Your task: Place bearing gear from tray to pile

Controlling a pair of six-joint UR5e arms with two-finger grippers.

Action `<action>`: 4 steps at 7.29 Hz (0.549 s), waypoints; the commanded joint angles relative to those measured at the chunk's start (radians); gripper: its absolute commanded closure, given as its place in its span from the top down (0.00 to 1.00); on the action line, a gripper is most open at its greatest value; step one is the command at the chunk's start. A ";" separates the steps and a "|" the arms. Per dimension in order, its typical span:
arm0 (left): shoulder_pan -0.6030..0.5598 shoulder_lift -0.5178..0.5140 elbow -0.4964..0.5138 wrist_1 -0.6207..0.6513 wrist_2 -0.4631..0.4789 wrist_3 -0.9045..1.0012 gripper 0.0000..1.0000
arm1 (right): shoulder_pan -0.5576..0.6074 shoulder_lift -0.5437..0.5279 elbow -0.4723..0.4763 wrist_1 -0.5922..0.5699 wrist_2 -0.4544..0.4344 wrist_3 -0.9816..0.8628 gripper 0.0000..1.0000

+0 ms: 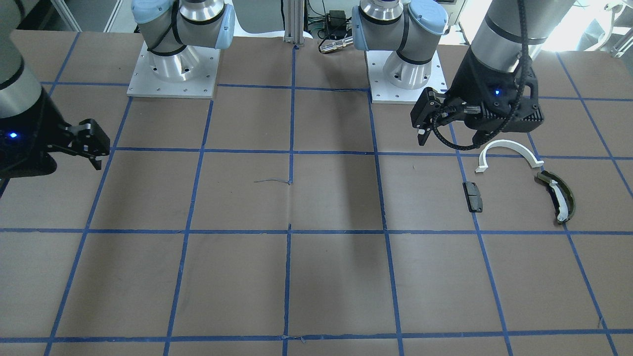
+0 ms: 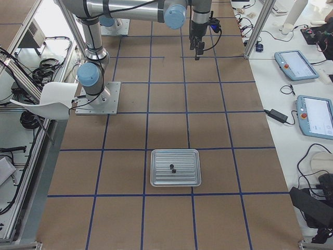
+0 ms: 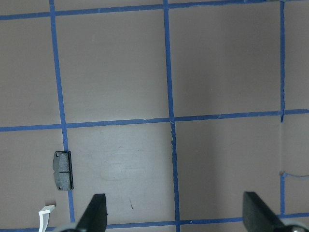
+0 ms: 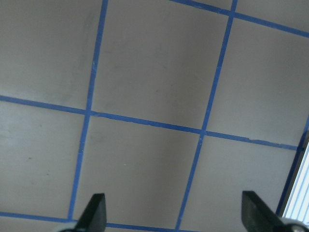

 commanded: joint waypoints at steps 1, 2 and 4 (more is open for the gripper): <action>-0.007 -0.003 0.004 -0.001 0.001 -0.036 1.00 | -0.229 0.043 0.005 0.001 0.000 -0.389 1.00; -0.007 -0.003 0.003 -0.001 0.001 -0.056 1.00 | -0.321 0.075 0.005 -0.004 0.012 -0.505 1.00; -0.012 -0.003 -0.002 0.001 0.001 -0.058 1.00 | -0.462 0.136 0.005 -0.033 0.029 -0.744 1.00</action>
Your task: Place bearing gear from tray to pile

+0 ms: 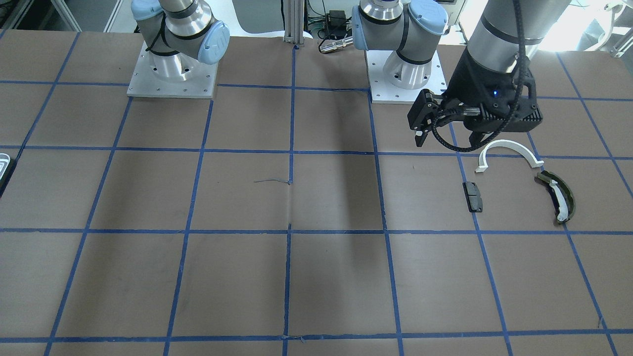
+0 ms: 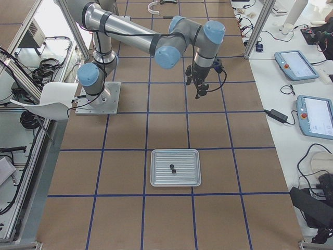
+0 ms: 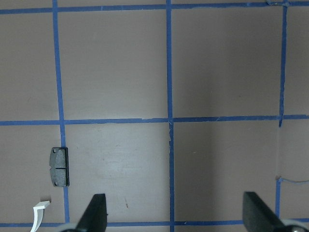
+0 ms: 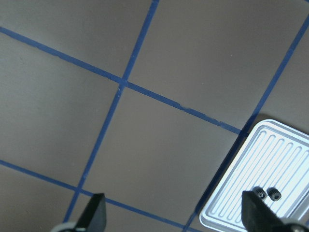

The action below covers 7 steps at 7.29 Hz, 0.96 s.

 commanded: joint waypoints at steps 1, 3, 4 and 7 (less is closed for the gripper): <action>-0.003 0.000 -0.005 0.001 -0.002 -0.004 1.00 | -0.143 0.107 0.001 -0.136 0.001 -0.443 1.00; -0.003 0.000 -0.005 0.001 -0.002 -0.004 1.00 | -0.264 0.239 0.001 -0.311 0.013 -0.927 0.99; -0.003 0.000 -0.005 0.001 -0.002 -0.004 1.00 | -0.304 0.273 0.003 -0.332 0.018 -1.156 0.99; -0.003 0.000 -0.007 0.001 -0.002 -0.003 1.00 | -0.374 0.322 0.131 -0.494 0.020 -1.450 0.90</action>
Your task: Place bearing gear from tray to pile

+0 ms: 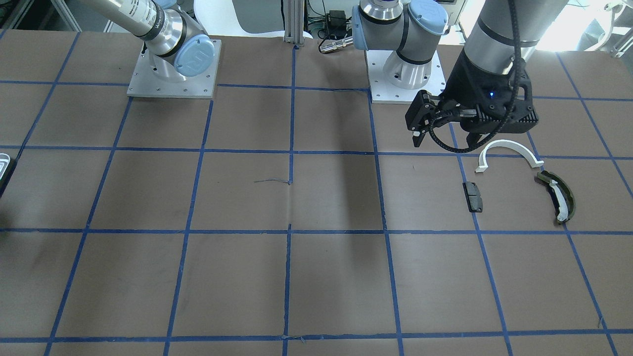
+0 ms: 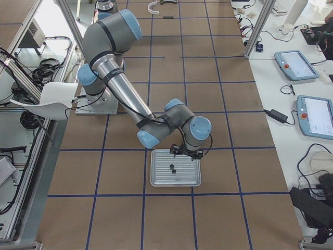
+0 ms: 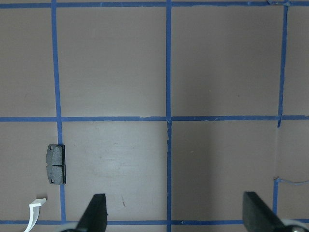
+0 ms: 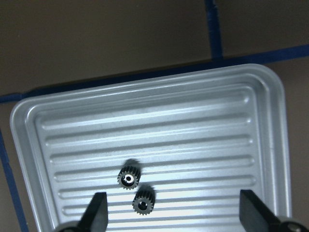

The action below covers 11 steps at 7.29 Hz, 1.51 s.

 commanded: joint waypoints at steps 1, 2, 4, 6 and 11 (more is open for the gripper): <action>0.000 0.002 -0.001 0.000 -0.002 0.000 1.00 | -0.045 0.015 0.123 -0.184 0.019 -0.174 0.89; 0.000 0.002 -0.001 0.002 -0.003 0.000 1.00 | -0.046 0.012 0.153 -0.205 0.034 -0.185 0.88; 0.001 0.002 -0.001 0.002 -0.005 0.002 1.00 | -0.055 0.008 0.157 -0.207 0.037 -0.188 0.79; 0.001 0.002 -0.001 0.002 -0.005 0.002 1.00 | -0.057 0.013 0.158 -0.272 0.037 -0.185 0.57; 0.001 0.002 -0.002 0.002 -0.008 0.002 1.00 | -0.055 0.007 0.177 -0.259 0.036 -0.162 0.36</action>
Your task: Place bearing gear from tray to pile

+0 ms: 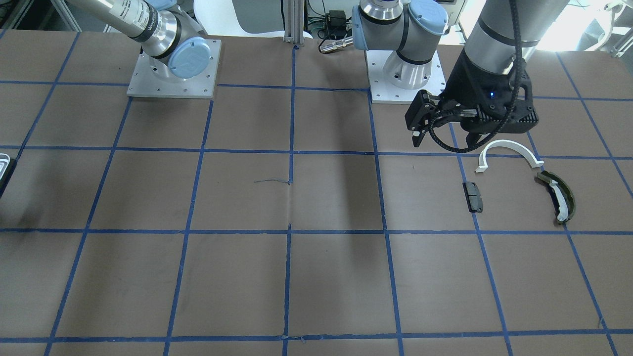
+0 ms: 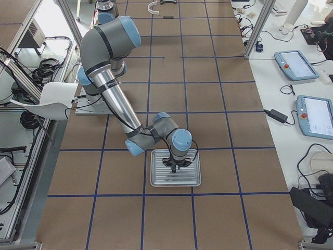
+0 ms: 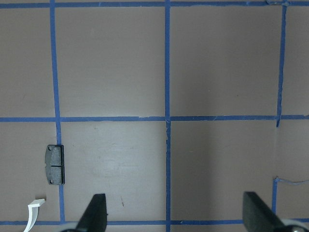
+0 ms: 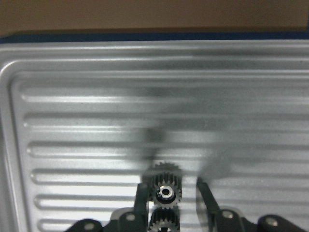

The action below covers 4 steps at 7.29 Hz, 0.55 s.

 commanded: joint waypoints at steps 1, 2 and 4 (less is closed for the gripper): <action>0.000 0.002 0.000 0.000 -0.001 0.000 1.00 | 0.000 -0.006 0.015 0.001 -0.002 0.004 0.24; 0.000 0.000 0.000 0.000 -0.001 0.000 1.00 | 0.005 -0.009 0.018 0.002 -0.003 0.026 0.11; 0.000 0.000 0.001 0.000 -0.002 0.000 1.00 | 0.009 -0.052 0.017 0.012 -0.003 0.082 0.01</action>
